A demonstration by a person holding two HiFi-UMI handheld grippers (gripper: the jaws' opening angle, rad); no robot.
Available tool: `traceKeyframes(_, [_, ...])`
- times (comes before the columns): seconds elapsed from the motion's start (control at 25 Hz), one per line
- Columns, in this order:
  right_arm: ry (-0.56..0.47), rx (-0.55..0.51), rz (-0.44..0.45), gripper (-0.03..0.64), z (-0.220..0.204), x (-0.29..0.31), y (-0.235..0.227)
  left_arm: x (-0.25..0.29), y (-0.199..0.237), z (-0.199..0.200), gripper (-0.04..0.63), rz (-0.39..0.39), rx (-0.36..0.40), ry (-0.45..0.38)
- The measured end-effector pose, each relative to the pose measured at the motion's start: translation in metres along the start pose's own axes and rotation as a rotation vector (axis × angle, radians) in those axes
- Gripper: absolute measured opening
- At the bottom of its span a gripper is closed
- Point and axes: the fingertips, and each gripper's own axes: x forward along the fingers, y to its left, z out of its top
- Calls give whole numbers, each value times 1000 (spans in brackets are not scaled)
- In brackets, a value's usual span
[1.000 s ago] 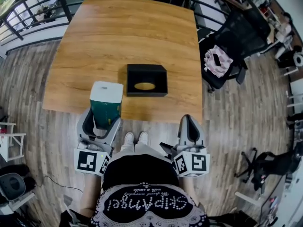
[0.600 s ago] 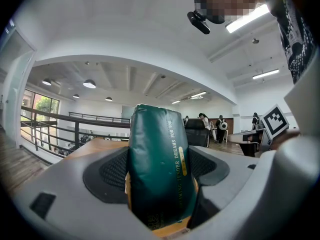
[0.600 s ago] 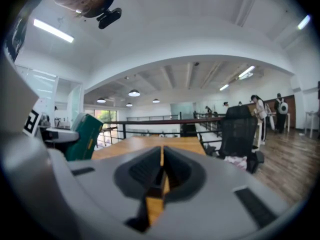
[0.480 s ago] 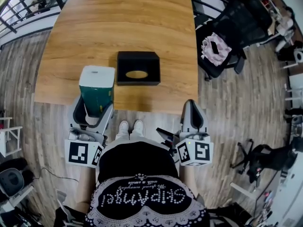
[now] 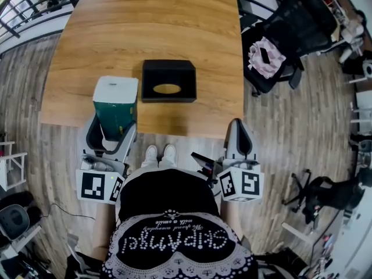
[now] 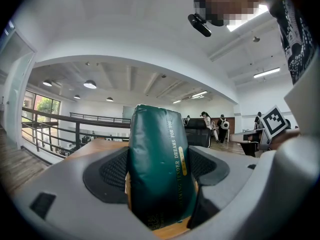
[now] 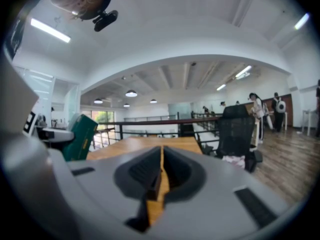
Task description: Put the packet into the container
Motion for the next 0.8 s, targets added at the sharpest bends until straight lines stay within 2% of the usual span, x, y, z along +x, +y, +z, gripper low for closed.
traceKeyframes(0.24, [3,4,-8,38,-3,-2,0,-4,9,0,379,8,-7,-6])
traceKeyframes(0.44, [4,9,-16,38,-7,-3,-1,1,15,7,379,-40,24,-5])
traceKeyframes(0.6, [15,14,-13,37,-10,-5,1,15,16,21,379,-117,79,6])
traceKeyframes(0.8, [32,22,-9,38,-14,-7,6,44,4,32,379,-279,157,64])
